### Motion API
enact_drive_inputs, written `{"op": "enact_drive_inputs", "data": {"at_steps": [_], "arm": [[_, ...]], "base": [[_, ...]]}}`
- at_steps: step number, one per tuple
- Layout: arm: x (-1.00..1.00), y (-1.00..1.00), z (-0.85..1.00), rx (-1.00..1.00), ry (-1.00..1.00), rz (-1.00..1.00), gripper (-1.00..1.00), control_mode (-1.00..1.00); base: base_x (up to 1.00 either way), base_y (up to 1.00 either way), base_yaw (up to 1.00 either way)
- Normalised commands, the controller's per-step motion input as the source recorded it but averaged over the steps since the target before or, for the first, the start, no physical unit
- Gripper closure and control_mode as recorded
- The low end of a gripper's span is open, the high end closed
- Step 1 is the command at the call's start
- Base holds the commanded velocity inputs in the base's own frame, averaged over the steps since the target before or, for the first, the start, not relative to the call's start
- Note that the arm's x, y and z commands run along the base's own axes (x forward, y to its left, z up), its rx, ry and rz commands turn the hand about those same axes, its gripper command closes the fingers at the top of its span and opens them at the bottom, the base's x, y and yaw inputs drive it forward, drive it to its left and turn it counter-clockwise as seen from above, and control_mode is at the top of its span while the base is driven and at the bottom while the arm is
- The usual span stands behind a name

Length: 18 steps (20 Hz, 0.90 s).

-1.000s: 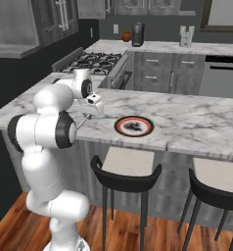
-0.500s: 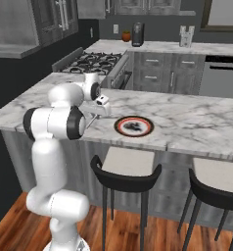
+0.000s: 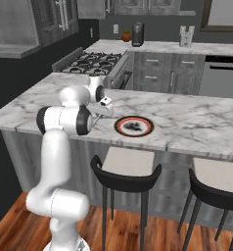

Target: Take the fork and place it on the left side of the plate. Then take the spoon and place it on the right side of the plate. Make sure they're directly next to the plate.

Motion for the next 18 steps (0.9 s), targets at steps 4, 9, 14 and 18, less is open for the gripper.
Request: {"op": "enact_drive_inputs", "data": {"at_steps": [4, 9, 14, 18], "arm": [[0.56, -0.01, -0.28, 0.00, 0.00, 0.00, 1.00, -1.00], [0.31, -0.23, -0.31, 0.00, 0.00, 0.00, 1.00, -1.00], [0.21, -0.18, -0.28, 0.00, 0.00, 0.00, 1.00, -1.00], [0.22, 0.00, -0.32, 0.00, 0.00, 0.00, 1.00, -1.00]], "base": [[0.00, 0.00, 0.00], [0.00, 0.00, 0.00], [0.00, 0.00, 0.00], [0.00, 0.00, 0.00]]}}
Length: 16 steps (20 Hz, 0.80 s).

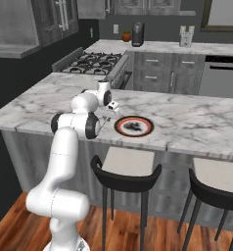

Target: Take the fork and place it on the left side of the plate. Then take the spoon and place it on the right side of the plate. Make sure they're directly next to the plate.

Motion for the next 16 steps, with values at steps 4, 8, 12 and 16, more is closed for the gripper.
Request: {"op": "enact_drive_inputs", "data": {"at_steps": [4, 8, 12, 16], "arm": [[0.23, 0.00, -0.29, 0.00, 0.00, 0.00, 1.00, -1.00], [0.18, 0.00, -0.17, 0.00, 0.00, 0.00, -1.00, -1.00], [0.07, 0.00, 0.00, 0.00, 0.00, 0.00, -1.00, -1.00], [0.00, 0.00, 0.00, 0.00, 0.00, 0.00, -1.00, -1.00]], "base": [[0.00, 0.00, 0.00], [0.00, 0.00, 0.00], [0.00, 0.00, 0.00], [0.00, 0.00, 0.00]]}}
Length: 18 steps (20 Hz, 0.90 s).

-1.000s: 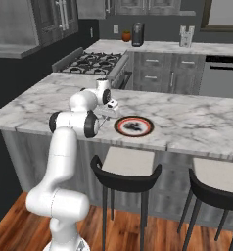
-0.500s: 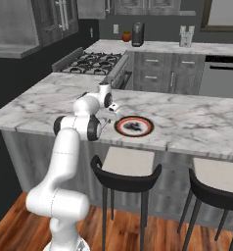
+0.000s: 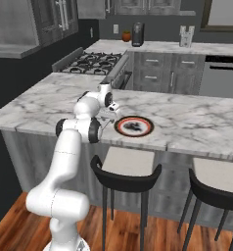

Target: Take the fork and place it on the left side of the plate. Then take the spoon and place it on the right side of the plate. Make sure they're directly next to the plate.

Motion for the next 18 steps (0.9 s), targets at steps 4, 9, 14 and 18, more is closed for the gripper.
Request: {"op": "enact_drive_inputs", "data": {"at_steps": [4, 9, 14, 18], "arm": [[0.00, 0.00, 0.17, 0.01, -0.02, 0.00, -1.00, -1.00], [-0.61, -0.06, 0.50, 0.04, -0.13, 0.00, -1.00, -1.00], [-1.00, -0.26, 0.43, 0.04, -0.13, 0.00, -1.00, -1.00], [-1.00, -0.17, 0.20, 0.02, -0.04, 0.00, -1.00, -1.00]], "base": [[0.00, 0.00, 0.00], [0.00, 0.00, 0.00], [0.00, 0.00, 0.00], [0.00, 0.00, 0.00]]}}
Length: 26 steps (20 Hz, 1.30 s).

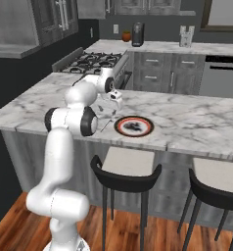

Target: Take the fork and place it on the left side of the plate. Then take the spoon and place it on the right side of the plate. Make sure they're directly next to the plate.

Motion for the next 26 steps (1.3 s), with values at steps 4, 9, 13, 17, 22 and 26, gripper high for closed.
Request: {"op": "enact_drive_inputs", "data": {"at_steps": [4, 9, 13, 17, 22, 26], "arm": [[-1.00, -0.07, 0.01, 0.00, -0.09, 0.00, -1.00, -1.00], [-1.00, 0.00, 0.01, 0.00, -0.14, 0.00, -1.00, -1.00], [-1.00, 0.00, 0.49, 0.06, -0.08, 0.00, -1.00, -1.00], [-1.00, 0.00, 0.53, 0.05, 0.00, 0.00, -1.00, -1.00], [-1.00, 0.00, 0.39, 0.04, 0.00, 0.00, -1.00, -1.00], [-1.00, 0.00, 0.07, 0.00, 0.00, 0.00, -1.00, -1.00]], "base": [[0.00, 0.00, 0.00], [0.00, 0.00, 0.00], [0.00, 0.00, 0.00], [0.00, 0.00, 0.00], [0.00, 0.00, 0.00], [0.00, 0.00, 0.00]]}}
